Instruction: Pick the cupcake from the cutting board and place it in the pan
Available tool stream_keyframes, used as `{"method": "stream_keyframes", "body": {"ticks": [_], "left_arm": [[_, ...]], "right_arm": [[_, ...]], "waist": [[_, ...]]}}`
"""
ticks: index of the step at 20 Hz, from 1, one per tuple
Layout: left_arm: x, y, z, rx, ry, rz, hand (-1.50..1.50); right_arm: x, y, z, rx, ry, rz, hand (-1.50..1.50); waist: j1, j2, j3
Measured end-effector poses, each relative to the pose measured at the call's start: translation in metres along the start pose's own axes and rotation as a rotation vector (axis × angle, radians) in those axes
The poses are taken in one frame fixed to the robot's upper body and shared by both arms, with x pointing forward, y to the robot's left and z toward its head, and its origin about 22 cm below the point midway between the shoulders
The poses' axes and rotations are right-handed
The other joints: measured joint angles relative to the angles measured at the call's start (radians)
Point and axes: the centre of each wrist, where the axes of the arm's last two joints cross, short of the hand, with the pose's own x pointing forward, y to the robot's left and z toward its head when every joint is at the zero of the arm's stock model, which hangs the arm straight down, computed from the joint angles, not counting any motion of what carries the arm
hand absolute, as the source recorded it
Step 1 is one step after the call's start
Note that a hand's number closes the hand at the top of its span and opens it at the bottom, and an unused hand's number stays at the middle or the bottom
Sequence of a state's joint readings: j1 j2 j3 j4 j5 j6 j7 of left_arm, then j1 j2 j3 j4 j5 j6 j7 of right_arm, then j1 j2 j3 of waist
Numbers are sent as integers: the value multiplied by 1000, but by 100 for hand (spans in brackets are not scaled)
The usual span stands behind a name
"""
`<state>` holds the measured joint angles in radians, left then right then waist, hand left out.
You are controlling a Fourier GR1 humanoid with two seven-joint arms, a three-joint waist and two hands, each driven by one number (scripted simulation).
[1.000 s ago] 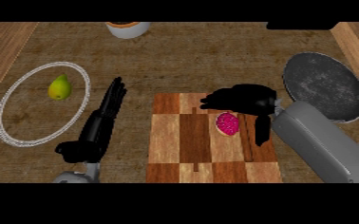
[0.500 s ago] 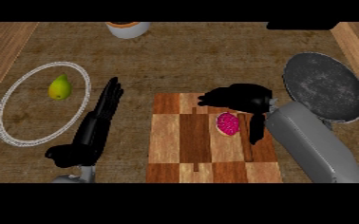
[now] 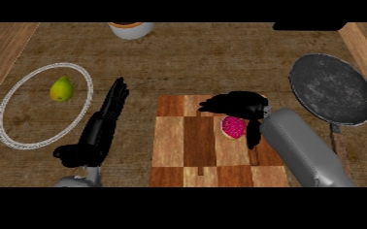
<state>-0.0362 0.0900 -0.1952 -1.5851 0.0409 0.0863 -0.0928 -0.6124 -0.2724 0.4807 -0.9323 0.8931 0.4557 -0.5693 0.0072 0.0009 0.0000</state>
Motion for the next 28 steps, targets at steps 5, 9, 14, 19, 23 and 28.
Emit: {"method": "stream_keyframes", "body": {"ticks": [5, 9, 14, 19, 23, 28], "left_arm": [[-4, 3, 1, -1, -1, 2, 0], [2, 3, 3, 2, -4, 0, 0], [-1, 5, 3, -1, 3, 4, 0], [-6, 3, 2, 8, 4, -3, 0], [-5, 3, 3, 11, 5, 1, 0], [-6, 11, 5, 44, 16, -7, 0]], "right_arm": [[3, -1, -13, 52, -21, 108, 150], [1, -1, -19, 37, -49, 171, 150], [-6, -1, -21, 2, -97, 194, 150], [-13, -7, -10, -112, -95, 190, 150], [-12, -11, -4, -275, -55, 168, 150], [-35, -16, 21, -539, 417, 15, 150]], "waist": [[2, -5, -2], [3, -10, -3], [4, -12, -3], [-3, -6, -3], [-9, -5, -2], [-54, -13, -3]]}}
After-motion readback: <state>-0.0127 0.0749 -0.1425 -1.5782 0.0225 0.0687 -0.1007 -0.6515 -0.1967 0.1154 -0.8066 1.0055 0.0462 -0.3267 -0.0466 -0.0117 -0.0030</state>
